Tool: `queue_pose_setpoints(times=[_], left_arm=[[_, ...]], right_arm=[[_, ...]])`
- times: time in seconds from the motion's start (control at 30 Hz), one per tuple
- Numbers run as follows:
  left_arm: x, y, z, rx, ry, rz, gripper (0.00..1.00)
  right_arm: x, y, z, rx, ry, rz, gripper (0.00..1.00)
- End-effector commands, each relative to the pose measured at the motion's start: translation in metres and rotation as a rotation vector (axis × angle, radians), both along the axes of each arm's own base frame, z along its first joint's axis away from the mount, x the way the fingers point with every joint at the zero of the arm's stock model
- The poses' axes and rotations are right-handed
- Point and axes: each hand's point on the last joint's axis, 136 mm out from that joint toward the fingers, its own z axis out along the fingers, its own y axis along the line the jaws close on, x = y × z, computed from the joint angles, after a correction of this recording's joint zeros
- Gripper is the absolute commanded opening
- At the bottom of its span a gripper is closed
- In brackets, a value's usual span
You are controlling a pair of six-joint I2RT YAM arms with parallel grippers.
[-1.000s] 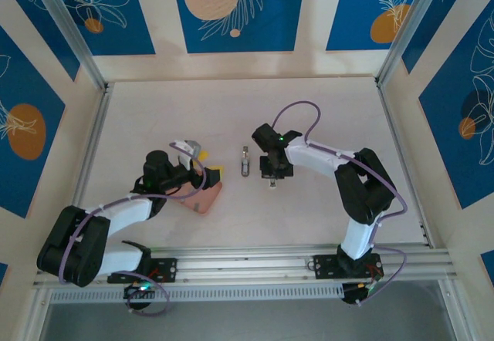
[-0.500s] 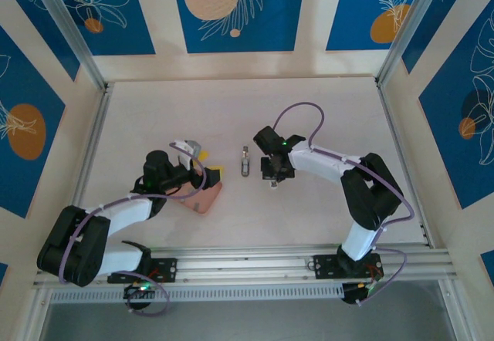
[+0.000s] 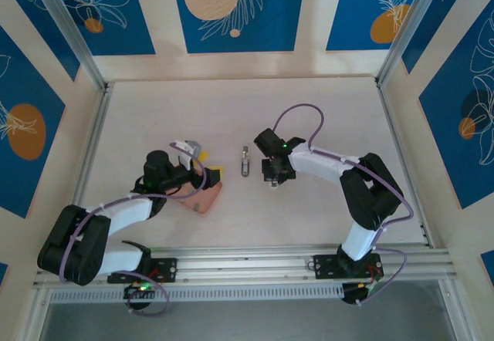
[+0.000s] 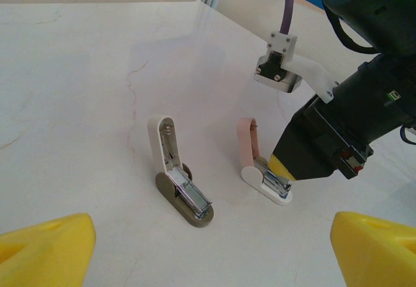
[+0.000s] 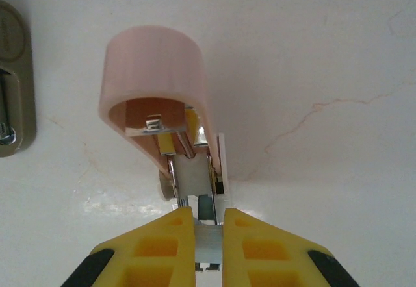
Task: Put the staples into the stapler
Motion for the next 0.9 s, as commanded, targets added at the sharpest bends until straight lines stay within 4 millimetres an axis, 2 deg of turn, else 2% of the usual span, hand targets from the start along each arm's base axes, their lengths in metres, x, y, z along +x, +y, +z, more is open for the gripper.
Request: queue_pose_setpoints(times=[0.0, 0.7, 0.87], left_arm=[[-0.0023, -0.0053, 0.0015, -0.007, -0.005, -0.026, 0.93], [-0.0022, -0.0083, 0.001, -0.01, 0.006, -0.045, 0.92], [-0.0024, -0.0092, 0.0022, -0.012, 0.005, -0.049, 0.92]], right_arm=[[0.0033, 0.0002, 0.0084, 0.0, -0.05, 0.04, 0.14], [0.0053, 0.0055, 0.0085, 0.014, -0.061, 0.076, 0.14], [0.0048, 0.0071, 0.0138, 0.016, -0.072, 0.075, 0.14]])
